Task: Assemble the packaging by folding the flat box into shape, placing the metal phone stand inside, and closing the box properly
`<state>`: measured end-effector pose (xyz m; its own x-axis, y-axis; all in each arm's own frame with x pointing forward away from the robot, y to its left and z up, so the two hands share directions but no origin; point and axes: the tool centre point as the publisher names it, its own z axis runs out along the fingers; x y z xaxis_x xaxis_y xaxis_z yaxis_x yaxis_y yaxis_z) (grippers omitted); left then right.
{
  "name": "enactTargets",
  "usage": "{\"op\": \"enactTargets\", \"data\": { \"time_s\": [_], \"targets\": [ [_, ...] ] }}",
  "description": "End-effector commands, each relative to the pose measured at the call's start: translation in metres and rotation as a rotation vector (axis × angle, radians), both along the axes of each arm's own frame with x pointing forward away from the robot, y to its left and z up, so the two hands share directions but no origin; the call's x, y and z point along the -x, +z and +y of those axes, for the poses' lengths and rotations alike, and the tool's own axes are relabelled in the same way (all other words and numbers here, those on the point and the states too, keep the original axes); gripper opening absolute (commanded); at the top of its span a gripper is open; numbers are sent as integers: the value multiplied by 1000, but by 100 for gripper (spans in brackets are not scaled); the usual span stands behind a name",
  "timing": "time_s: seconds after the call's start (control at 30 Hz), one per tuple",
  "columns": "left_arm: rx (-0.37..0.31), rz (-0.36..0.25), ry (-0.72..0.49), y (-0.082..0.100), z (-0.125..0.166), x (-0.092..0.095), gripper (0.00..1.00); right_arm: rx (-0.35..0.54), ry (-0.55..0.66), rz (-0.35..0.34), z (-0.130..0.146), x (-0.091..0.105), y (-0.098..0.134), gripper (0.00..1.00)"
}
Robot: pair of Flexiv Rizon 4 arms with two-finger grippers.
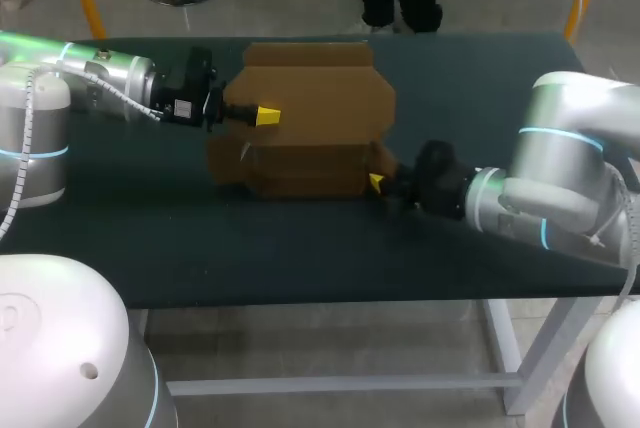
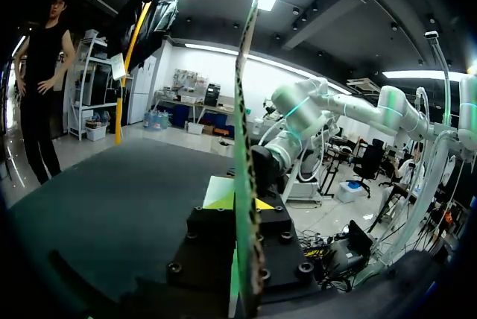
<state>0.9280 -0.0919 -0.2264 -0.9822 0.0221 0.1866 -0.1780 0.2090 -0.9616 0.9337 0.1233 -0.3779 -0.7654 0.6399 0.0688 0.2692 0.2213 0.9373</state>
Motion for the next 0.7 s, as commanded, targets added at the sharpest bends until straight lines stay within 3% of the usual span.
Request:
{"op": "enactTargets", "data": {
  "time_s": [0.03, 0.2, 0.7],
  "targets": [
    [-1, 0, -2, -1, 0, 0, 0, 14, -40, -3, 11, 3, -2, 30],
    [-1, 0, -2, -1, 0, 0, 0, 12, -57, 6, 14, 9, -4, 42],
    [-1, 0, -2, -1, 0, 0, 0, 40, -150, -10, 29, 18, -1, 42]
  ]
}}
